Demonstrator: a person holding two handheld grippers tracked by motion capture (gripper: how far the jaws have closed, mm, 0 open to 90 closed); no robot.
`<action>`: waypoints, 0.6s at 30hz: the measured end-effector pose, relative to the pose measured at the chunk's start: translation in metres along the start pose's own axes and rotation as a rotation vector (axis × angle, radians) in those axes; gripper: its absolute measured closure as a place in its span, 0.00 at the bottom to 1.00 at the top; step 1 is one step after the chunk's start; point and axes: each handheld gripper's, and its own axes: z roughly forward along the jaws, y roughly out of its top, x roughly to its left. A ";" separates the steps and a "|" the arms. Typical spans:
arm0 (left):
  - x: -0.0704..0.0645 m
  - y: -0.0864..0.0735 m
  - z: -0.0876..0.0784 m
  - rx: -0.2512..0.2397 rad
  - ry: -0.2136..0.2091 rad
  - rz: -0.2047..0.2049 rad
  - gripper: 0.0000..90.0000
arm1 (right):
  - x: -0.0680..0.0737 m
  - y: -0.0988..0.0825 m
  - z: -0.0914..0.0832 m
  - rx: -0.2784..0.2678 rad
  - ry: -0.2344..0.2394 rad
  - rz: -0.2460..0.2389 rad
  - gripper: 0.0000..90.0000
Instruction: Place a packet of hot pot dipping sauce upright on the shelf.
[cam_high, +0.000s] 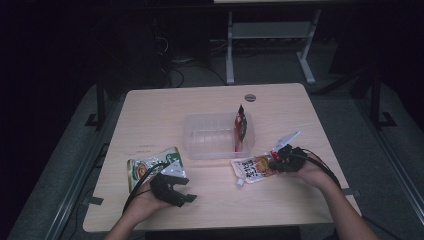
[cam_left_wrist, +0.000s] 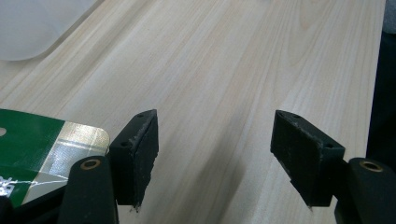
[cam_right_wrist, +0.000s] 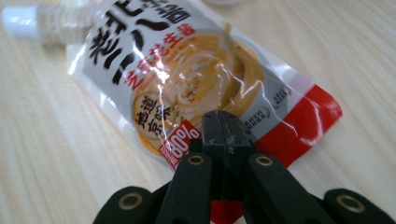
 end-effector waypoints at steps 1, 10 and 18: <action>0.000 0.000 0.000 0.000 0.000 0.000 0.35 | 0.000 0.000 0.000 0.000 0.000 0.000 1.00; 0.000 0.000 0.000 0.002 0.000 0.001 0.35 | 0.029 0.017 0.012 0.000 0.072 -0.127 1.00; 0.000 0.000 -0.001 -0.006 0.000 0.001 0.35 | 0.050 0.028 0.018 -0.011 0.124 -0.204 1.00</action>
